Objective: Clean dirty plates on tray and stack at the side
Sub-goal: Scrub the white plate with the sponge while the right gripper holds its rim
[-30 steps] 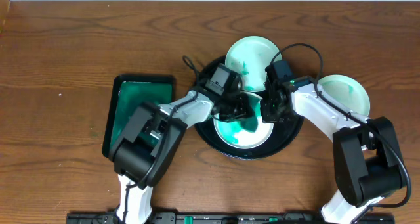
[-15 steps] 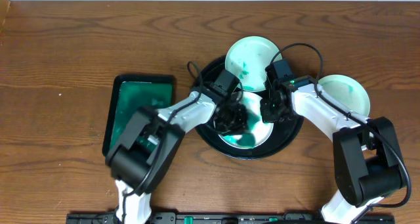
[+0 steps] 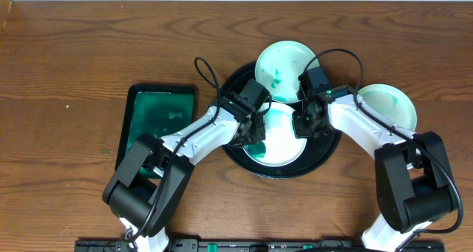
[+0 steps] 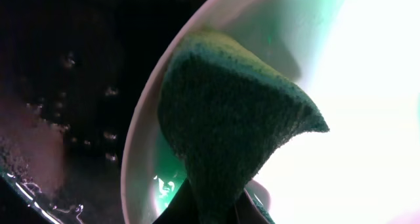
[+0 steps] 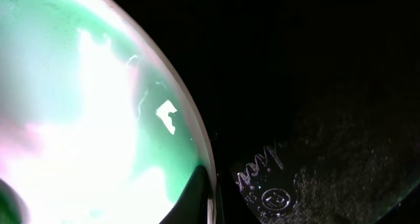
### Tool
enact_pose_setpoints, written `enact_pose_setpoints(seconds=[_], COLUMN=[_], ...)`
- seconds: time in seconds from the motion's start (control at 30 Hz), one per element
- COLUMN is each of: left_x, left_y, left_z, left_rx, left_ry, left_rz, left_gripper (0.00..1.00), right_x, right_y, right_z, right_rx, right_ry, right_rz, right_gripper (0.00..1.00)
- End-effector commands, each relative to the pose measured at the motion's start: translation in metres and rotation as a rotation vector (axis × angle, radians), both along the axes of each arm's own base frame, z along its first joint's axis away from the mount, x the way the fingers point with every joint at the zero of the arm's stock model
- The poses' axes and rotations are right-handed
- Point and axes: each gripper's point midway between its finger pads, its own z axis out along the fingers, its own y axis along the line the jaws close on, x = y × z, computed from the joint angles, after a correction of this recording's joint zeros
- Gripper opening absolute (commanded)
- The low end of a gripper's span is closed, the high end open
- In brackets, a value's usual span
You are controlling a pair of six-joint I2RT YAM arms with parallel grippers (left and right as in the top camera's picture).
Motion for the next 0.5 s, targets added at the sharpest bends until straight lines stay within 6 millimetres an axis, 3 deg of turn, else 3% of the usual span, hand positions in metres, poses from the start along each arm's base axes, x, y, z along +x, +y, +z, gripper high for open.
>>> enact_pose_setpoints(seconds=[0.0,0.07,0.23,0.47], left_x=[0.022,0.026,0.020,-0.014], left_y=[0.030,0.021,-0.034,-0.084], left_z=[-0.010,-0.008,0.002,-0.012], left_rx=[0.149,0.107,-0.181,-0.354], left_ry=[-0.115,-0.131,-0.084,0.044], left_rz=[-0.007,-0.012,-0.098,-0.192], left_gripper=[0.07,0.07,0.07,0.07], right_x=[-0.002,-0.002,-0.002,-0.002], right_y=[0.013,0.013,0.013,0.013], right_z=[-0.003,-0.003,-0.003,-0.003], right_rx=[0.036,0.036,0.036,0.036], right_ry=[0.007,0.006,0.006,0.006], right_rz=[0.023,0.032,0.032,0.032], right_gripper=[0.01,0.01,0.01,0.01])
